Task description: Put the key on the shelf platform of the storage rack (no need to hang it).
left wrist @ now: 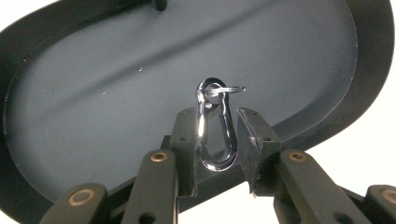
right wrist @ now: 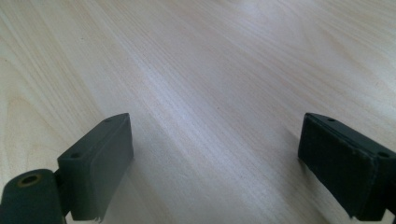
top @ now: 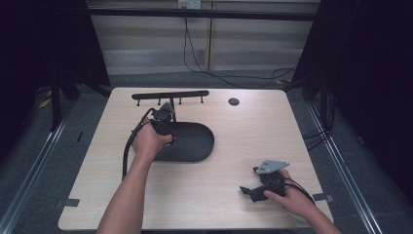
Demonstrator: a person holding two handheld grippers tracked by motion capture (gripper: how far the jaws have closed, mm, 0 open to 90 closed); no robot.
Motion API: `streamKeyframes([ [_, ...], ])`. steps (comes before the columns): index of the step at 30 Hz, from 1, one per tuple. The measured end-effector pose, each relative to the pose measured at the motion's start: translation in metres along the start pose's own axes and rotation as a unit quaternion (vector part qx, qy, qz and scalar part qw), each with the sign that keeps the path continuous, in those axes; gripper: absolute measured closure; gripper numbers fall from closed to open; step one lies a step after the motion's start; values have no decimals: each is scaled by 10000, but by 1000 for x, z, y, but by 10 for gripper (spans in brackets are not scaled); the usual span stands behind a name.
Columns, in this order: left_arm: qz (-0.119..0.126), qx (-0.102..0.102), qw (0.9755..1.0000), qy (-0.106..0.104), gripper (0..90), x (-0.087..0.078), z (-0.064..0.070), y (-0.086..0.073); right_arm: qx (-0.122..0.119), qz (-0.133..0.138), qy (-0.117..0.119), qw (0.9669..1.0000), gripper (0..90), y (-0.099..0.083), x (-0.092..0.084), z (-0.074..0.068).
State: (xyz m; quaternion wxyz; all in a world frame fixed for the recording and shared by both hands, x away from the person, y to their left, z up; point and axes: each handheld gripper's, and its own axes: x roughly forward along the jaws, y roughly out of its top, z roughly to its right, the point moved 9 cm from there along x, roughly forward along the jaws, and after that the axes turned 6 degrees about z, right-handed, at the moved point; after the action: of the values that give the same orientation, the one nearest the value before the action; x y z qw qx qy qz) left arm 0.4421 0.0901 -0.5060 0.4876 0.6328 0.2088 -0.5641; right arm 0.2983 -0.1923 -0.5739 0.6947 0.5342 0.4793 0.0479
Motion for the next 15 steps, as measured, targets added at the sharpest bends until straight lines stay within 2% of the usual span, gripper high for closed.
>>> streamKeyframes([
  [9,52,4,10000,37,691,5,0,2,-1,1,0,10000,97,0,0,0],
  [12,23,-39,10000,20,691,7,0,2,-3,0,0,10000,97,0,0,0],
  [14,89,-88,9999,38,690,7,0,3,-1,0,-2,10000,97,0,0,0],
  [15,76,-42,10000,16,690,8,0,3,-1,0,-2,10000,97,0,0,0],
])
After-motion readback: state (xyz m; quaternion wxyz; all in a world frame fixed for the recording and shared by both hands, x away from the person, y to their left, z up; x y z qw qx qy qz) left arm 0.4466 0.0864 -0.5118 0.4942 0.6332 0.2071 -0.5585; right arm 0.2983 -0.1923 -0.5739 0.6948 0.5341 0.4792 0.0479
